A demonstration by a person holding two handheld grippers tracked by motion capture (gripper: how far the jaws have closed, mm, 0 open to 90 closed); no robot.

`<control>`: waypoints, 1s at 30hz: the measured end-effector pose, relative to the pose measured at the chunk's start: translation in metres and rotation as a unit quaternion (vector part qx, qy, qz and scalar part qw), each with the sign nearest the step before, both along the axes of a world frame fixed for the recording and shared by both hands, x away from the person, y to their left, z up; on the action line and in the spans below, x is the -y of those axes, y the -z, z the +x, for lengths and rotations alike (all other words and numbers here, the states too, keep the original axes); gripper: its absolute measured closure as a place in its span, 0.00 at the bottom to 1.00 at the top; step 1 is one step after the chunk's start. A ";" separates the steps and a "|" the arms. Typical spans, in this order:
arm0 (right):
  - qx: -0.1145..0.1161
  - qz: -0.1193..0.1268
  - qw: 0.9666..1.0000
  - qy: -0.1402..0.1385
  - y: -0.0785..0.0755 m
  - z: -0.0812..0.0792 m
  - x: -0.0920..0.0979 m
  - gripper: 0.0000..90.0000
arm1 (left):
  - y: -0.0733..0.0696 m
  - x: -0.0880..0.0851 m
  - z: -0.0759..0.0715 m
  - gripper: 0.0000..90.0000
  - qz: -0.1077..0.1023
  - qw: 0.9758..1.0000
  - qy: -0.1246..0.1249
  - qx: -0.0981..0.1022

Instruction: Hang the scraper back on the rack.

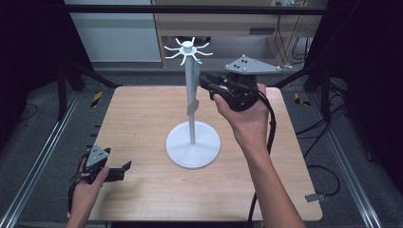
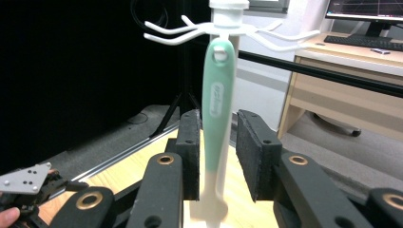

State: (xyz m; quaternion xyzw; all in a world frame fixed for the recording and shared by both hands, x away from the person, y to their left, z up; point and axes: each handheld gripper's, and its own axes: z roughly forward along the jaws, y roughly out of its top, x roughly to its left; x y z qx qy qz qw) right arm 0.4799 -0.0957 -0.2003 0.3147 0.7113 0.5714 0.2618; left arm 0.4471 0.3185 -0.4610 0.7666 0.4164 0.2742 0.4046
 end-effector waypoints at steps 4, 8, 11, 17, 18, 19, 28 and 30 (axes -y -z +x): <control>-0.005 -0.002 1.000 0.007 0.004 -0.002 0.008 0.79 | 0.000 0.000 0.000 0.05 0.000 1.000 0.001 0.000; -0.010 -0.010 1.000 0.015 0.008 -0.003 0.018 0.79 | 0.000 0.000 0.000 0.04 0.000 1.000 0.001 0.000; -0.015 -0.015 1.000 0.022 0.010 -0.004 0.026 0.79 | 0.000 0.000 0.001 0.05 0.002 1.000 0.002 -0.001; -0.023 -0.019 0.999 0.038 0.017 -0.005 0.043 0.78 | 0.000 0.001 0.001 0.04 0.003 1.000 0.001 -0.002; -0.024 -0.021 0.999 0.041 0.018 -0.005 0.046 0.78 | 0.000 0.001 0.001 0.04 0.003 1.000 0.001 -0.002; -0.027 -0.021 0.998 0.043 0.019 -0.004 0.049 0.78 | 0.000 0.001 0.001 0.04 0.004 1.000 0.001 -0.002; -0.044 -0.023 0.996 0.075 0.036 0.001 0.071 0.65 | 0.000 0.000 0.003 0.04 0.001 1.000 -0.003 0.000; -0.048 -0.022 0.995 0.083 0.041 0.003 0.074 0.59 | 0.000 0.000 0.004 0.04 0.001 1.000 -0.003 -0.001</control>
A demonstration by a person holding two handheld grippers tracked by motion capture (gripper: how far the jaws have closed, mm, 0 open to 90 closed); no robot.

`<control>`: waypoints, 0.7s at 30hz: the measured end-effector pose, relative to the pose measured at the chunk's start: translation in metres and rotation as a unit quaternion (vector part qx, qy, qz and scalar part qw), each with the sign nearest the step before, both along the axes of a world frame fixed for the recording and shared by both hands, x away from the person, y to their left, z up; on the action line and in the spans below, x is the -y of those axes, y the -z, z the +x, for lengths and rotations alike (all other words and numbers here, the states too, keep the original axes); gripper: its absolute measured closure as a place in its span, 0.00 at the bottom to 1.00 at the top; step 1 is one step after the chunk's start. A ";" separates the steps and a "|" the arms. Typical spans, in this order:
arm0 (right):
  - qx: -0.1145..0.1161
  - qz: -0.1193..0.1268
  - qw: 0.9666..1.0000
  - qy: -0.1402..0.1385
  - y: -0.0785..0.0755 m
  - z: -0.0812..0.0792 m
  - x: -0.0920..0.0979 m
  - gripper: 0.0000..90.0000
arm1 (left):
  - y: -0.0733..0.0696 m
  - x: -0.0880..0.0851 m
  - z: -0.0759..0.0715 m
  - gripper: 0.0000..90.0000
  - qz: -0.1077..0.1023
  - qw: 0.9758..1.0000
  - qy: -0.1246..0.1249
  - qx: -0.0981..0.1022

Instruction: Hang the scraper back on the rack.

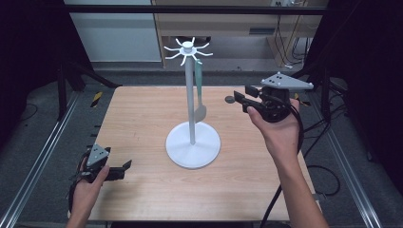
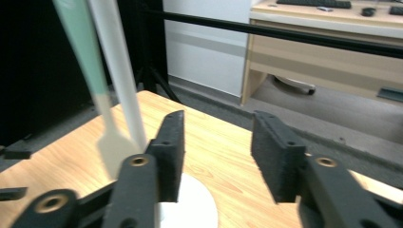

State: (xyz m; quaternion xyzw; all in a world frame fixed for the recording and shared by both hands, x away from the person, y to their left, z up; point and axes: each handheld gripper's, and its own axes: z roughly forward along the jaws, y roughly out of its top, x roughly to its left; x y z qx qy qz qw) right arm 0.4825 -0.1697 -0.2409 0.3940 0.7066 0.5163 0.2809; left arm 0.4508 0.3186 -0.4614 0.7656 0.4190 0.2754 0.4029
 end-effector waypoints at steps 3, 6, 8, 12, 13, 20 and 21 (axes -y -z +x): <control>-0.004 -0.004 1.000 0.011 0.008 0.003 0.004 0.49 | 0.000 -0.001 0.000 0.04 0.001 1.000 -0.001 0.002; 0.003 -0.011 0.999 0.032 0.017 0.004 0.004 0.35 | 0.000 -0.001 0.000 0.04 0.001 1.000 -0.002 0.003; 0.002 -0.016 0.999 0.040 0.026 0.005 0.005 0.29 | 0.000 -0.001 0.000 0.04 0.000 1.000 -0.005 0.004; -0.007 -0.011 0.998 0.054 0.046 0.003 0.007 0.19 | -0.001 -0.002 -0.002 0.03 -0.001 1.000 -0.004 0.004; -0.010 -0.010 0.998 0.057 0.051 0.003 0.008 0.17 | -0.001 -0.001 -0.002 0.03 -0.001 1.000 -0.004 0.005; -0.041 0.003 0.997 0.069 0.094 -0.001 0.013 0.11 | -0.002 -0.003 -0.004 0.03 -0.003 1.000 -0.008 0.008; -0.046 -0.004 0.996 0.072 0.100 -0.002 0.013 0.10 | -0.002 -0.003 -0.005 0.03 -0.002 1.000 -0.008 0.008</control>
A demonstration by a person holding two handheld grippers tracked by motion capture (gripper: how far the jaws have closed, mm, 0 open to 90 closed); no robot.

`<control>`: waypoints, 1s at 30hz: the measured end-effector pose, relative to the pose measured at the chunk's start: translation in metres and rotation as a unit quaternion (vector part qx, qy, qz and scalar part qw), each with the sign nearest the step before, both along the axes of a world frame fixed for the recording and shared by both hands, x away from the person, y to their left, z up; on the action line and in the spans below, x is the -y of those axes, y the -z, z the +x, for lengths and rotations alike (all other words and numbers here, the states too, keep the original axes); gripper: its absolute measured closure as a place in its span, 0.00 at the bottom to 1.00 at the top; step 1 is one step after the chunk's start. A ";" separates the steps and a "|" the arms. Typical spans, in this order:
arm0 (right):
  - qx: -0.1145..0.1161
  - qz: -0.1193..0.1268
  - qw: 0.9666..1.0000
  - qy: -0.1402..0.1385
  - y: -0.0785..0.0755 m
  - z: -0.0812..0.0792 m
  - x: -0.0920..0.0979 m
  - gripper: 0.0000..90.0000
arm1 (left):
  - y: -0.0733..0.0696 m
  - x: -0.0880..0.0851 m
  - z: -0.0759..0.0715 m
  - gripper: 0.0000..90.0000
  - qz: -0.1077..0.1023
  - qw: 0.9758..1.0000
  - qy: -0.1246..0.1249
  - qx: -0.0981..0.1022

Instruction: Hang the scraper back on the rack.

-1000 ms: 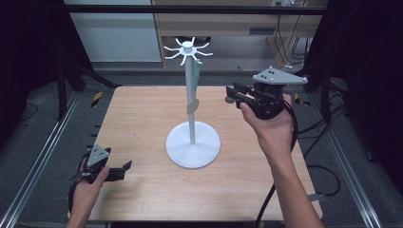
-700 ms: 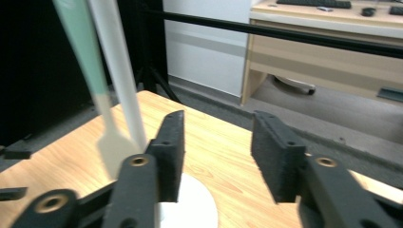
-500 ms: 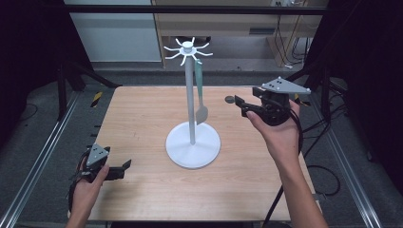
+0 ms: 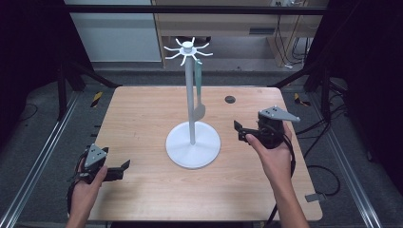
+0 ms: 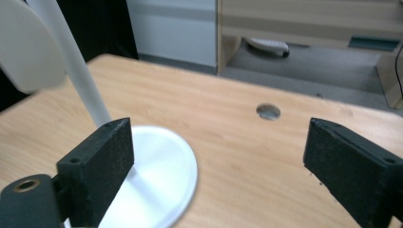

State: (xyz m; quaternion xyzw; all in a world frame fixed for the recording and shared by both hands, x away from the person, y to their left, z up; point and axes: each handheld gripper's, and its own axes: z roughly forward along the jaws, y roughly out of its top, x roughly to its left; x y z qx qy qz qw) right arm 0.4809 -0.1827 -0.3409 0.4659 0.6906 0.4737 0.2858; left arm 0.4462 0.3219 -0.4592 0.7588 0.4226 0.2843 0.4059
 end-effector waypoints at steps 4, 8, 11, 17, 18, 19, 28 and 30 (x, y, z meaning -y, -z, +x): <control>-0.013 -0.008 1.000 -0.002 0.021 -0.003 0.001 0.08 | 0.001 0.001 0.001 0.03 0.001 1.000 -0.003 -0.002; -0.026 -0.016 1.000 -0.003 0.039 -0.005 0.003 0.08 | 0.002 0.000 0.002 0.03 0.001 1.000 -0.004 -0.001; -0.036 -0.018 0.999 -0.003 0.051 -0.007 0.006 0.08 | 0.002 -0.001 0.001 0.03 0.000 1.000 -0.007 -0.001; -0.047 -0.018 0.999 0.000 0.070 -0.012 0.012 0.09 | 0.002 -0.002 0.001 0.03 0.000 1.000 -0.009 0.001; -0.046 -0.019 0.999 0.002 0.073 -0.013 0.013 0.09 | 0.002 -0.002 0.001 0.03 0.001 1.000 -0.009 0.002; -0.046 -0.017 0.999 0.002 0.076 -0.013 0.014 0.09 | 0.002 -0.002 0.001 0.03 0.001 1.000 -0.011 0.003; -0.048 -0.019 0.999 0.017 0.103 -0.014 0.031 0.10 | 0.003 -0.007 0.002 0.04 0.008 0.999 -0.035 0.016; -0.054 -0.017 0.998 0.021 0.108 -0.013 0.034 0.10 | 0.004 -0.009 0.003 0.04 0.011 0.999 -0.045 0.020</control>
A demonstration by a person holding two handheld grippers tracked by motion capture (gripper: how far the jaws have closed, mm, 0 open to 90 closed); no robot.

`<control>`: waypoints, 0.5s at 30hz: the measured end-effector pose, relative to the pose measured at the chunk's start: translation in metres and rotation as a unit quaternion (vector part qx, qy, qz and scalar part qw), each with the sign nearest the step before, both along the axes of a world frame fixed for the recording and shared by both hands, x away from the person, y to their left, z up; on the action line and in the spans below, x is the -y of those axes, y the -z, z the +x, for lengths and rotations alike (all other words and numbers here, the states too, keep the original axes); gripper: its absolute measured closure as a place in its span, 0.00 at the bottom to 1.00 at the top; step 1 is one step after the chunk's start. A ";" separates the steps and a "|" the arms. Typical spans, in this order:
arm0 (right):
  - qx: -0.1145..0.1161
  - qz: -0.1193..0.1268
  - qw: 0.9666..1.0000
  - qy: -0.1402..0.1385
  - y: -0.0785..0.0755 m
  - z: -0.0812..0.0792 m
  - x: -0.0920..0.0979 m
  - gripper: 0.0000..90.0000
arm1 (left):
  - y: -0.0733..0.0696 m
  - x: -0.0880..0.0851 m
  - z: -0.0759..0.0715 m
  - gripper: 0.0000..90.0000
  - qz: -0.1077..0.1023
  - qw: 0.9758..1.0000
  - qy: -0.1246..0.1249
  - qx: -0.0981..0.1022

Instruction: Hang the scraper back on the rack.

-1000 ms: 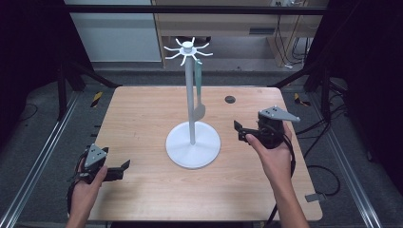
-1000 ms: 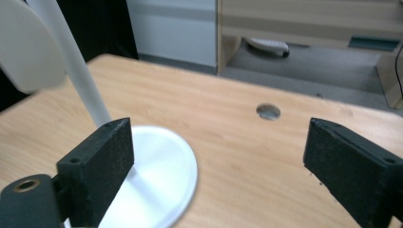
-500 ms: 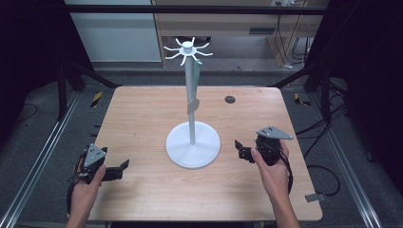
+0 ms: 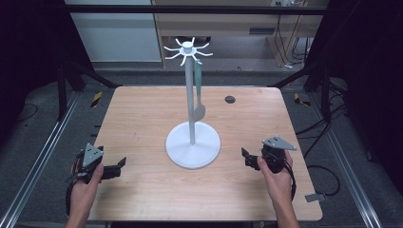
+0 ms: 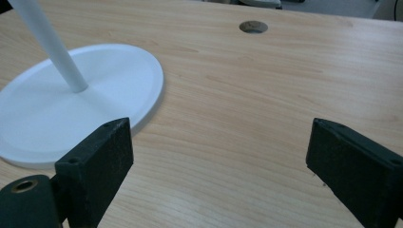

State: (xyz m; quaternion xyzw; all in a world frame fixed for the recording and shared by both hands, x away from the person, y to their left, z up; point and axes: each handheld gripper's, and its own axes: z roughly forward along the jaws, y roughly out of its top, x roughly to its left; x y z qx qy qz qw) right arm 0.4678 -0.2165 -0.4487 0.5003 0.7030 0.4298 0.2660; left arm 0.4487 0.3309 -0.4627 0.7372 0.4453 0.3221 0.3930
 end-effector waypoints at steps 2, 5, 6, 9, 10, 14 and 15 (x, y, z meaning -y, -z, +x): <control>-0.001 0.000 1.000 0.004 0.005 0.001 0.003 0.10 | 0.000 -0.001 0.000 0.04 -0.001 1.000 -0.002 0.001; 0.003 0.003 1.000 0.016 0.011 0.001 0.008 0.10 | 0.000 -0.003 0.001 0.04 0.002 1.000 -0.010 0.007; 0.002 0.009 1.000 0.022 0.012 0.001 0.010 0.10 | 0.000 -0.004 0.001 0.04 0.001 1.000 -0.014 0.008; 0.003 0.015 0.999 0.035 0.015 0.002 0.015 0.10 | 0.001 -0.008 0.002 0.04 -0.004 0.999 -0.031 0.011; 0.003 0.017 0.999 0.039 0.016 0.002 0.016 0.10 | 0.001 -0.009 0.003 0.04 -0.004 0.999 -0.036 0.011; 0.002 0.023 0.998 0.053 0.022 0.001 0.019 0.10 | 0.002 -0.014 0.005 0.04 -0.007 0.999 -0.049 0.013; 0.000 0.014 0.998 0.057 0.024 0.001 0.020 0.10 | 0.002 -0.014 0.006 0.04 -0.008 0.999 -0.051 0.011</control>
